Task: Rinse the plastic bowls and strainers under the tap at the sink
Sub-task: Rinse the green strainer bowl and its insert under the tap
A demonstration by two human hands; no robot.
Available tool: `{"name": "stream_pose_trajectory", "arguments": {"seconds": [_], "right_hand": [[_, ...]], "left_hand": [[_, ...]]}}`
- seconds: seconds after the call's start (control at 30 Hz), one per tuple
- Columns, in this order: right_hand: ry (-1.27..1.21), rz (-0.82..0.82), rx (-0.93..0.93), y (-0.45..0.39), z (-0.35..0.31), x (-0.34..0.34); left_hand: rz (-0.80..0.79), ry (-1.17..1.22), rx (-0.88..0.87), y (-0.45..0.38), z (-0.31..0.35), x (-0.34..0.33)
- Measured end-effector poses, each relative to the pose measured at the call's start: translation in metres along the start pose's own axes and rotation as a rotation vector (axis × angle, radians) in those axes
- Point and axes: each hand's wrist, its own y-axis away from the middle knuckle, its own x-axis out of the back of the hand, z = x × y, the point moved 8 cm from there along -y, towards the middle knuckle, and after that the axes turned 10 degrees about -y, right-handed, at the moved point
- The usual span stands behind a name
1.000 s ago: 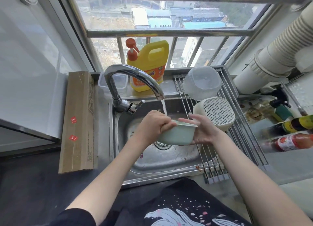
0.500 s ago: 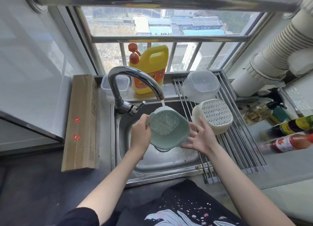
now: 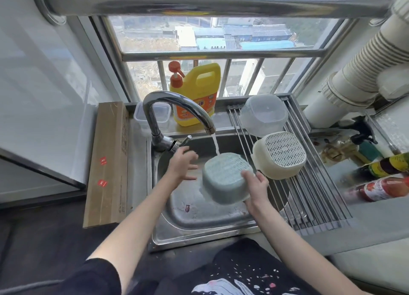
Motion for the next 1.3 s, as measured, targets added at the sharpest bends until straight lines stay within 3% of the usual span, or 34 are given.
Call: {"name": "stream_pose_trajectory", "arguments": {"seconds": [0.07,0.13,0.2,0.27,0.37,0.53,0.63,0.73,0.83,0.9,0.97,1.13,1.3], "right_hand": [[0.307,-0.064,0.295,0.012,-0.016,-0.009],[0.552,-0.171,0.56,0.026,-0.021,-0.025],[0.801,-0.272,0.741,0.036,-0.015,-0.037],[0.966,-0.354,0.795,0.04,-0.005,-0.043],[1.023,-0.409,0.808,0.043,0.002,-0.042],[1.051,-0.469,0.768,0.037,0.013,-0.038],[1.085,-0.428,0.695,0.031,0.012,-0.037],[1.312,-0.367,0.614,0.026,0.005,-0.04],[1.611,-0.405,0.59,0.022,0.002,-0.045],[1.715,-0.442,0.571,0.019,0.003,-0.046],[1.684,-0.508,0.602,0.022,-0.001,-0.046],[1.156,-0.614,0.955,0.063,-0.032,-0.043],[1.459,-0.607,0.851,0.055,0.001,-0.038]], "left_hand": [[-0.113,0.428,0.221,-0.006,0.009,-0.009],[-0.186,0.848,0.325,-0.02,0.025,-0.017],[-0.128,1.213,0.432,-0.038,0.032,-0.015],[-0.009,1.31,0.572,-0.049,0.028,-0.009],[0.077,1.373,0.743,-0.045,0.029,0.0],[0.097,1.584,0.818,-0.048,0.045,0.022],[0.044,1.525,0.756,-0.047,0.046,0.021],[-0.101,1.38,0.655,-0.042,0.041,0.015],[-0.266,1.137,0.522,-0.032,0.033,0.012],[-0.264,0.862,0.437,-0.025,0.022,0.014],[-0.214,0.618,0.388,-0.018,0.007,0.018],[-0.166,0.388,0.425,-0.002,-0.031,0.015],[-0.142,0.159,0.408,0.008,-0.046,0.007]]}}
